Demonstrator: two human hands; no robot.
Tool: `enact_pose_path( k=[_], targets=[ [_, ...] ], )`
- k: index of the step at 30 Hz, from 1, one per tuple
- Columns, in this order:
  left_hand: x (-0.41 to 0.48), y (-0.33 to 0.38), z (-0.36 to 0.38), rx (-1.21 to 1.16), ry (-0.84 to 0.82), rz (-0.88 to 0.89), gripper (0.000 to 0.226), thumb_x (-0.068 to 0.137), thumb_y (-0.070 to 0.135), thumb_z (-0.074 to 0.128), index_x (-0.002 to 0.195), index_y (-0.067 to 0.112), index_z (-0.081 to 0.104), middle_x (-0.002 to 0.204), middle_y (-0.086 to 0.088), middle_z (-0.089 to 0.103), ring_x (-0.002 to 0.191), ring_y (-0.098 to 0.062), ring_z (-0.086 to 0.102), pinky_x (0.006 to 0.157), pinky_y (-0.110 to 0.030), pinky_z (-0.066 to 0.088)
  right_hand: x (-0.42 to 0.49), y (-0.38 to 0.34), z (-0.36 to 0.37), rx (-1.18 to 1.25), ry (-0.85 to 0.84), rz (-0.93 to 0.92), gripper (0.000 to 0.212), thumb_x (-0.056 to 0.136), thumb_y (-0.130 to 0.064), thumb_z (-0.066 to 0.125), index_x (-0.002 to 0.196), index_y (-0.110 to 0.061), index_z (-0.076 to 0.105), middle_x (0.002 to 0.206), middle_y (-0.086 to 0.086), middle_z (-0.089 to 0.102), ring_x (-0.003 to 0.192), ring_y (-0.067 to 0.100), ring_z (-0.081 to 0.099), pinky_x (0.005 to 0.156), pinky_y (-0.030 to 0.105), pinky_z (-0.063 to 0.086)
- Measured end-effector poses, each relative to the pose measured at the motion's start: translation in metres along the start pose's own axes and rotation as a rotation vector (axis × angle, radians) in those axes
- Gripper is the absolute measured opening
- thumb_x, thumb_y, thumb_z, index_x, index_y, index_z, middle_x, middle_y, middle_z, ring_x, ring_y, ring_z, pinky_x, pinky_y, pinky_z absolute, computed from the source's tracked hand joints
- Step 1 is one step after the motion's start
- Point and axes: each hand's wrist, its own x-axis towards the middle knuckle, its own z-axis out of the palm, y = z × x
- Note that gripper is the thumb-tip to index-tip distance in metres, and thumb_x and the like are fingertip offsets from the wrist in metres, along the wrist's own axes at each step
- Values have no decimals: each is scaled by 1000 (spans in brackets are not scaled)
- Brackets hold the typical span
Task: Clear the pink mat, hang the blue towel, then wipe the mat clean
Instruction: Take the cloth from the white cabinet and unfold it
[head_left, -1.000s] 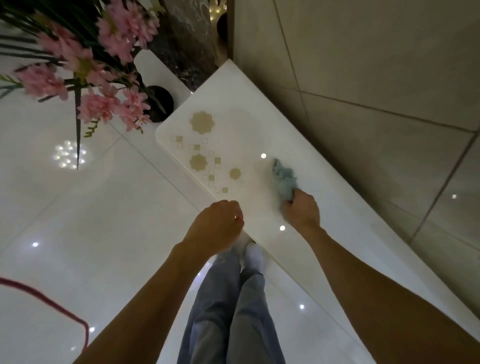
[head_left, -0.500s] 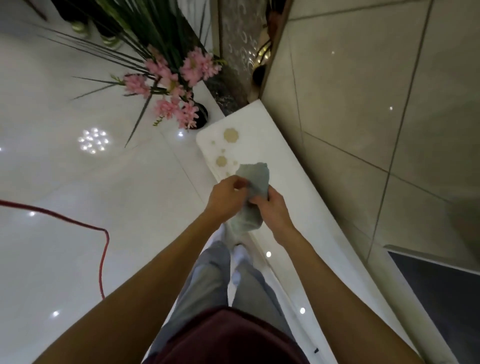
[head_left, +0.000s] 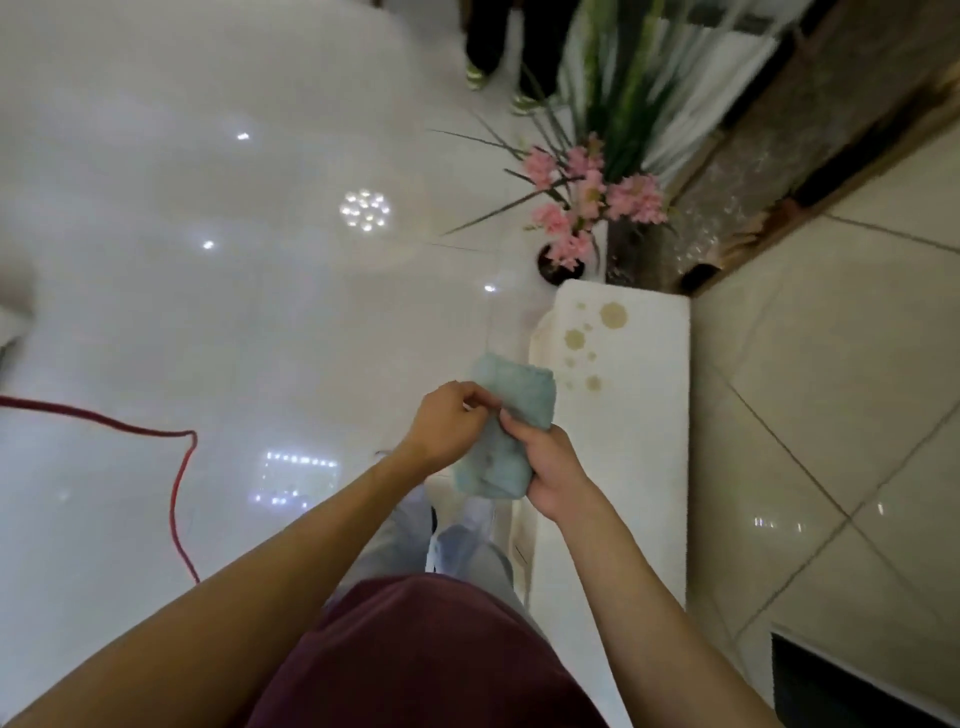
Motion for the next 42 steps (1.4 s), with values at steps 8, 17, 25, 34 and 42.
enact_pose_path(
  k=[8,17,25,34,42],
  targets=[
    [-96,-104,-124,-316,382,-161,31,90,8,48,114,14,67,111,-1,66,105,-20,61,96,-36,51,-18,46,159,-492,-249,11,19,89,-14,68,106,-4,69,100,10,75,94,26,72,81,38,58],
    [-271,-291,-241,-499,772,-351,27,90,10,53,111,13,70,106,-3,69,100,-20,62,86,-28,48,-75,226,362,-1243,-589,-120,13,88,-9,65,99,-5,68,96,12,74,90,25,71,82,42,58],
    [-428,-428,-284,-602,1094,-562,29,93,12,49,116,14,66,98,-1,64,98,-20,60,81,-27,46,-144,376,484,-2014,-1128,-588,29,90,-26,51,86,0,63,79,17,67,68,35,59,55,31,39],
    [-523,-497,-274,-726,1350,-741,30,94,13,48,117,16,66,106,-4,66,96,-21,61,76,-26,43,-189,481,569,-2260,-1563,-918,21,85,-5,49,92,-15,67,80,8,67,71,28,57,53,31,36],
    [-555,-524,-287,-692,1467,-891,37,95,16,50,132,17,56,126,-1,62,98,-13,57,87,-24,43,-221,560,638,-2199,-2132,-1191,47,84,2,45,119,-24,64,100,5,70,85,27,63,63,31,44]
  ],
)
